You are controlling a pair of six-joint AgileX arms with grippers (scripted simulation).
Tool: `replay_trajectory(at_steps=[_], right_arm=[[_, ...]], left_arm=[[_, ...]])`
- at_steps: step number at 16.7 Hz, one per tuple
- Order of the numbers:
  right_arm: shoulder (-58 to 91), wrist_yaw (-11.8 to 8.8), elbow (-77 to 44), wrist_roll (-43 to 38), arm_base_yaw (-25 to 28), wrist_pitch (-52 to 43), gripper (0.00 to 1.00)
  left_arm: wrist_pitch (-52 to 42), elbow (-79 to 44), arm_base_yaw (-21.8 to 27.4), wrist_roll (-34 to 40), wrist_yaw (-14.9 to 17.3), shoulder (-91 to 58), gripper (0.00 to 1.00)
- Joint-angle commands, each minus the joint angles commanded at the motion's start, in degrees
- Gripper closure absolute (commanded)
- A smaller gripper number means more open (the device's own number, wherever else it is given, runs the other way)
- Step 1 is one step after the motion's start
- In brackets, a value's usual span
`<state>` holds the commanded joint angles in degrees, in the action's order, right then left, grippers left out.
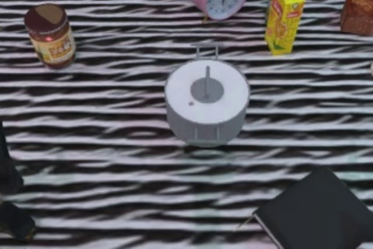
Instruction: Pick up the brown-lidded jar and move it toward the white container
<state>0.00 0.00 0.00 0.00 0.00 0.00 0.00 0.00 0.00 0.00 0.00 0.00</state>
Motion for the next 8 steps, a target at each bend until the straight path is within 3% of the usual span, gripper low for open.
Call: replay_trajectory(at_steps=[4, 8], right_arm=[[0.00, 0.00, 0.00, 0.00, 0.00, 0.00, 0.00], [0.00, 0.00, 0.00, 0.00, 0.00, 0.00, 0.00]], left_arm=[[-0.60, -1.41, -0.18, -0.37, 0.00, -1.10, 0.00], [-4.92, -10.45, -0.88, -2.84, 0.43, -8.83, 0.00]])
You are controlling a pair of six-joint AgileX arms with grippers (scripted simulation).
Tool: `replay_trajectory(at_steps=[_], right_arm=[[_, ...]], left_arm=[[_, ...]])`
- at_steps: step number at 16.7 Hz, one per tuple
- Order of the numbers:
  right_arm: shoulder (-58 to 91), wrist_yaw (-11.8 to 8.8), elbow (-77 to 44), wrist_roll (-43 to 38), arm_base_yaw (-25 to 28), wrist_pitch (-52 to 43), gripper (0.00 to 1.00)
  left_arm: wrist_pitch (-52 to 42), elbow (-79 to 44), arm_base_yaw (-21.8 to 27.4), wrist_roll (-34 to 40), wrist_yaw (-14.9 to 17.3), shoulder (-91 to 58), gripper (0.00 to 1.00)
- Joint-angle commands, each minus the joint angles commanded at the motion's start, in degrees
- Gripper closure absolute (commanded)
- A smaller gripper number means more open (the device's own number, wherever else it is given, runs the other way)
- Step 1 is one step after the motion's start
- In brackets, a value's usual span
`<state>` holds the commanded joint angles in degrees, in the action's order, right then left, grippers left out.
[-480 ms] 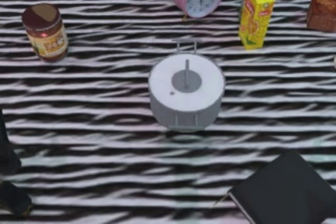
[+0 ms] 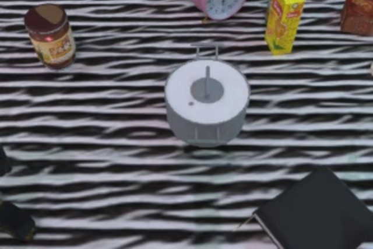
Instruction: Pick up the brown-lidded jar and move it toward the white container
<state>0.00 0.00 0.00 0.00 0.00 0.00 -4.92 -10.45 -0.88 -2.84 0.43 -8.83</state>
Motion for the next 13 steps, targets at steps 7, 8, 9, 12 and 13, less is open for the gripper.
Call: replay_trajectory(at_steps=[7, 8, 9, 12, 13], right_arm=[[0.00, 0.00, 0.00, 0.00, 0.00, 0.00, 0.00], [0.00, 0.00, 0.00, 0.00, 0.00, 0.00, 0.00], [0.00, 0.00, 0.00, 0.00, 0.00, 0.00, 0.00], [0.00, 0.00, 0.00, 0.00, 0.00, 0.00, 0.00], [0.00, 0.00, 0.00, 0.00, 0.00, 0.00, 0.00]], left_arm=[[-16.38, -30.37, -0.72, -8.79, 2.92, -28.90, 0.00], [-19.35, -35.76, -0.76, -10.38, 3.49, -34.16, 0.00], [-22.44, -41.41, -0.77, -12.04, 4.09, -39.68, 0.00], [-32.10, -59.13, -0.79, -17.24, 5.93, -57.02, 0.00], [-35.40, -65.23, -0.79, -19.03, 6.55, -63.00, 0.00]])
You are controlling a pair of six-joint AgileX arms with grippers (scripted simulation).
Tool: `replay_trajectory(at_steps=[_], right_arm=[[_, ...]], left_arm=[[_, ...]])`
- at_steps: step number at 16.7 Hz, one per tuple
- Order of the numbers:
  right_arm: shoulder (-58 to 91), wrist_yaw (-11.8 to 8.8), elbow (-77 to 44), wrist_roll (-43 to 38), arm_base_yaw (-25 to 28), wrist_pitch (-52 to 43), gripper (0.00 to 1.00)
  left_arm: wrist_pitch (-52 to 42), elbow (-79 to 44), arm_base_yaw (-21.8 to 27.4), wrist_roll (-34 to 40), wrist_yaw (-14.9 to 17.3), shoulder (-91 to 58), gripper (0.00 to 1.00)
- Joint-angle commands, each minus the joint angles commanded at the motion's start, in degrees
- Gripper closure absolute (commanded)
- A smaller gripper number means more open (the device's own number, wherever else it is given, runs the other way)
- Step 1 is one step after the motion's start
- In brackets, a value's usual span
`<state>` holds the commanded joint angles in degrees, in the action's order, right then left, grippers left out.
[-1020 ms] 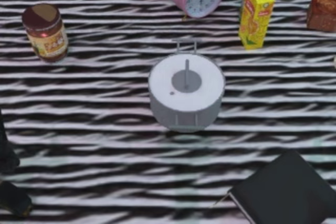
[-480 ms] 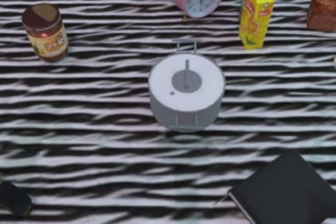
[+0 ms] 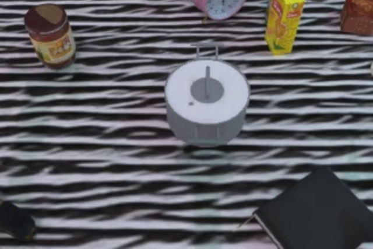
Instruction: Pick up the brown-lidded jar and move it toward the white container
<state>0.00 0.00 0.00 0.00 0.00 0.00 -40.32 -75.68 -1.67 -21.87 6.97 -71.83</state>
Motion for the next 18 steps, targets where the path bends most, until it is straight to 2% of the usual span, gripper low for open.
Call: replay_trajectory(at_steps=[11, 15, 18], right_arm=[[0.00, 0.00, 0.00, 0.00, 0.00, 0.00, 0.00], [0.00, 0.00, 0.00, 0.00, 0.00, 0.00, 0.00], [0.00, 0.00, 0.00, 0.00, 0.00, 0.00, 0.00]], left_arm=[[-32.95, -62.85, -0.34, -17.87, 5.22, -61.26, 0.00], [-40.58, -78.31, -0.76, -22.11, 5.94, -76.01, 0.00], [-43.76, -84.95, -1.04, -23.93, 6.12, -82.30, 0.00]])
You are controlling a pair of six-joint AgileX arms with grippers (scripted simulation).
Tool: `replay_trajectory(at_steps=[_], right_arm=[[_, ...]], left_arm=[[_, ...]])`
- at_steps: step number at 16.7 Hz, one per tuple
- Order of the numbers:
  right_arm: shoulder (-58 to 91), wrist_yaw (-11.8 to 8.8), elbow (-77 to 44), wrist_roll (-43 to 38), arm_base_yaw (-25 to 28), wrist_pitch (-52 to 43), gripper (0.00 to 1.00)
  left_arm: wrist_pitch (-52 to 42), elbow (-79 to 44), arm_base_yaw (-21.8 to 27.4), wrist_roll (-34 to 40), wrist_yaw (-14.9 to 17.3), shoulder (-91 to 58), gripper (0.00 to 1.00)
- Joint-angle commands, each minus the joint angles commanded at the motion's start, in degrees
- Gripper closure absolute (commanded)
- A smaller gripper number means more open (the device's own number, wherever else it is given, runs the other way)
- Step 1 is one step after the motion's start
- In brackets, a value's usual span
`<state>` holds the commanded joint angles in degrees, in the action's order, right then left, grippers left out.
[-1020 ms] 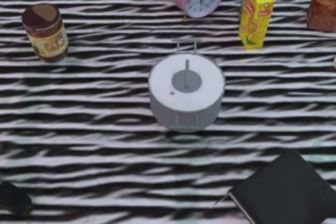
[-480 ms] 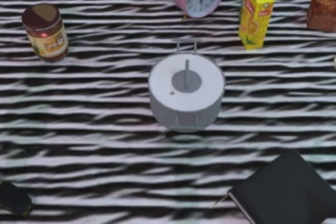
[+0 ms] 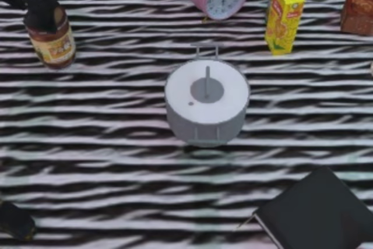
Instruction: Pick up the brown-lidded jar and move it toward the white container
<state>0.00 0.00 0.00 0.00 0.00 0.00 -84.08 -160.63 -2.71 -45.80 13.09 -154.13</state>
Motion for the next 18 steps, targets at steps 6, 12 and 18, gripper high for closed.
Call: replay_trajectory(at_steps=[6, 12, 18], right_arm=[[0.00, 0.00, 0.00, 0.00, 0.00, 0.00, 0.00], [0.00, 0.00, 0.00, 0.00, 0.00, 0.00, 0.00], [0.00, 0.00, 0.00, 0.00, 0.00, 0.00, 0.00]], left_arm=[[-0.68, -1.45, -0.08, -0.40, 0.02, -1.37, 0.00], [4.77, 4.74, 0.52, 0.22, -0.12, -0.48, 0.00], [12.62, 13.56, 1.07, 0.75, -0.25, 0.58, 0.00]])
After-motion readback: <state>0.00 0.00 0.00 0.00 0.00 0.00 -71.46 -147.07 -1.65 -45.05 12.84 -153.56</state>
